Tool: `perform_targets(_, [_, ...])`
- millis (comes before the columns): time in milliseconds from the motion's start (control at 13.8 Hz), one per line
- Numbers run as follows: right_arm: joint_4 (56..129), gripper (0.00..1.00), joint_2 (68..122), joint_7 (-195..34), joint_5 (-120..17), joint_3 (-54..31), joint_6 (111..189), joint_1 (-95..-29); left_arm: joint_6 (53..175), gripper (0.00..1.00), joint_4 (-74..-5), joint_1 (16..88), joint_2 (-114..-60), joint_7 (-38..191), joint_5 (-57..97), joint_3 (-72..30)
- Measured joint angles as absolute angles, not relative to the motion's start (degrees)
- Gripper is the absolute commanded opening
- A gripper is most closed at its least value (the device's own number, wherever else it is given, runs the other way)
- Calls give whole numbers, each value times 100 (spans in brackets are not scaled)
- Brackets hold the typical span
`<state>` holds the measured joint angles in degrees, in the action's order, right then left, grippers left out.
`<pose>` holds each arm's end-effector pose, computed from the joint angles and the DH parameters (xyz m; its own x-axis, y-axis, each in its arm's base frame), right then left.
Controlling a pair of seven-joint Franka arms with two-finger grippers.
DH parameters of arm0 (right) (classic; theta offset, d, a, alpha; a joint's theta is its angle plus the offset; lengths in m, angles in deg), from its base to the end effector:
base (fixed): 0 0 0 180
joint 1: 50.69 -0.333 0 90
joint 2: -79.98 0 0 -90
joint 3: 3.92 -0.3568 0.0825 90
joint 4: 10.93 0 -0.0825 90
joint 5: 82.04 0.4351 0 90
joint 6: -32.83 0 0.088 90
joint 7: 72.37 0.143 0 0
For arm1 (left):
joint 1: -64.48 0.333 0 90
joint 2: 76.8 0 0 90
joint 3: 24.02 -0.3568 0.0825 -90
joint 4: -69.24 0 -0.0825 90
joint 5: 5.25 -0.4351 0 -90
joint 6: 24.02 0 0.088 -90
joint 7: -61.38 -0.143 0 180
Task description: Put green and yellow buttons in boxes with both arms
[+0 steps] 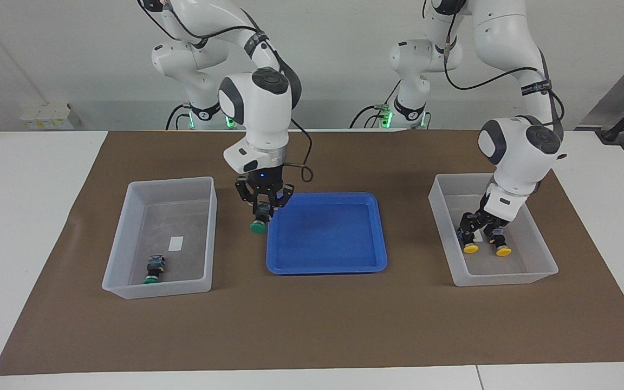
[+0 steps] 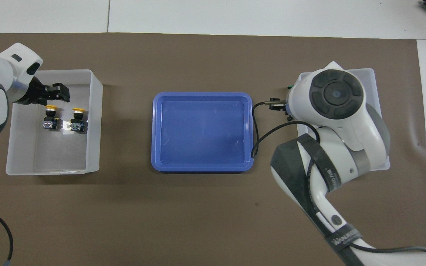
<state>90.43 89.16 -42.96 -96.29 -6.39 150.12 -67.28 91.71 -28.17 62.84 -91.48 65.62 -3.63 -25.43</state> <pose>0.6500 0.2006 0.4674 0.9774 -0.0639 0.2016 -0.0939 -0.9852 0.1433 0.7013 -0.0066 0.4330 0.9948 0.0810 0.0618 0.0796 -0.9965 0.0246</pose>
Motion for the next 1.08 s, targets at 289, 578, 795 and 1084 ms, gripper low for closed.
perform_targets(289, [9376,0,8777,-5964,-9153,-634,15159,-5819,7647,68,-1661,6203,-9207,6542,-373,-2496])
perform_targets(578, [10130,0,8819,-6785,-9135,-634,16427,-5294,6731,68,-1051,5992,-9206,6535,-407,-2474])
perform_targets(795, [10396,0,9006,-6838,-9135,-649,16926,-5259,6214,68,-692,5960,-9186,6412,-431,-2476])
perform_targets(1084, [10416,0,9271,-6882,-9135,-649,17182,-5205,5781,70,-492,5958,-9028,5754,-722,-2483])
